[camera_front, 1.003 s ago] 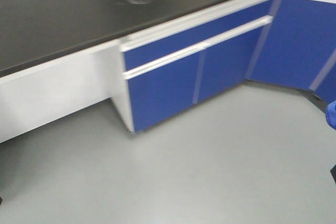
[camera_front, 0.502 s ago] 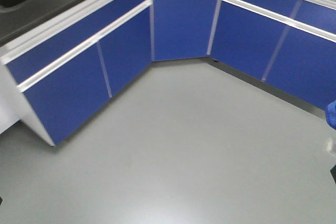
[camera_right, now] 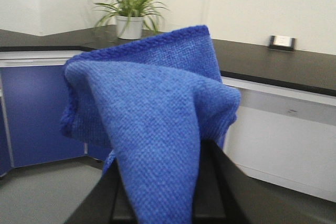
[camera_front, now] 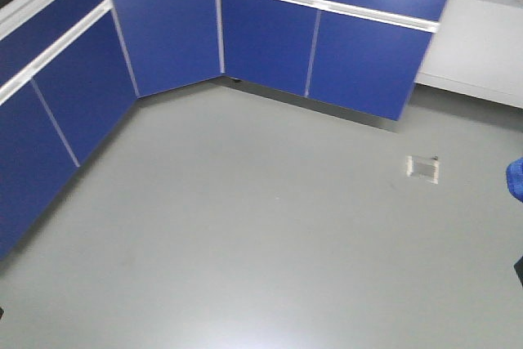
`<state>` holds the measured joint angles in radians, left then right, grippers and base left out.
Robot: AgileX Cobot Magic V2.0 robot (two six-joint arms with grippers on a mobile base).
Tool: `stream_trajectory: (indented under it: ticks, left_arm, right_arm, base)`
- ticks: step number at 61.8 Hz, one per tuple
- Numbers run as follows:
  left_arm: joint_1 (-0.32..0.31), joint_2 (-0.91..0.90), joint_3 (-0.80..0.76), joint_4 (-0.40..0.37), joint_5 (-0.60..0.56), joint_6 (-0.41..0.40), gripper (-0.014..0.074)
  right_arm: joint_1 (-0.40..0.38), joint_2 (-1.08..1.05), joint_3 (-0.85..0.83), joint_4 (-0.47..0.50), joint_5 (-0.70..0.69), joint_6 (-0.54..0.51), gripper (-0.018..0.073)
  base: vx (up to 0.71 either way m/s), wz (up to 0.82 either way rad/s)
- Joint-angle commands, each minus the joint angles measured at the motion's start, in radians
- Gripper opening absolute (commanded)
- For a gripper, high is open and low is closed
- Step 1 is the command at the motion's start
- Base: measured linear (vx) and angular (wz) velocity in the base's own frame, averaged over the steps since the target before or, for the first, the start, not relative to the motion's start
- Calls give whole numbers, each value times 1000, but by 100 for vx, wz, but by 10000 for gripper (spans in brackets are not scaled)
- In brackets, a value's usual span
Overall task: Wipe right workspace with blue cloth
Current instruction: 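Drive the base to the other bench holding the cloth in the right gripper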
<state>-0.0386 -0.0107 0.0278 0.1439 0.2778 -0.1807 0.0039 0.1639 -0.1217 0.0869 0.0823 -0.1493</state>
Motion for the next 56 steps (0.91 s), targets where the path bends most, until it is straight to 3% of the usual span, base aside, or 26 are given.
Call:
stream_trajectory:
  ticks: [1,56]
  left_arm:
    - [-7,-16,30,1,-79,-8,-6]
    - [-7,-16,30,1,-79,-8,-6]
  right_arm:
    - [-1,18,-26,0,-90,-3,-3]
    - [-1,18,-26,0,-90,-3,-3]
  base:
    - [-9,-46]
    - [0,-53]
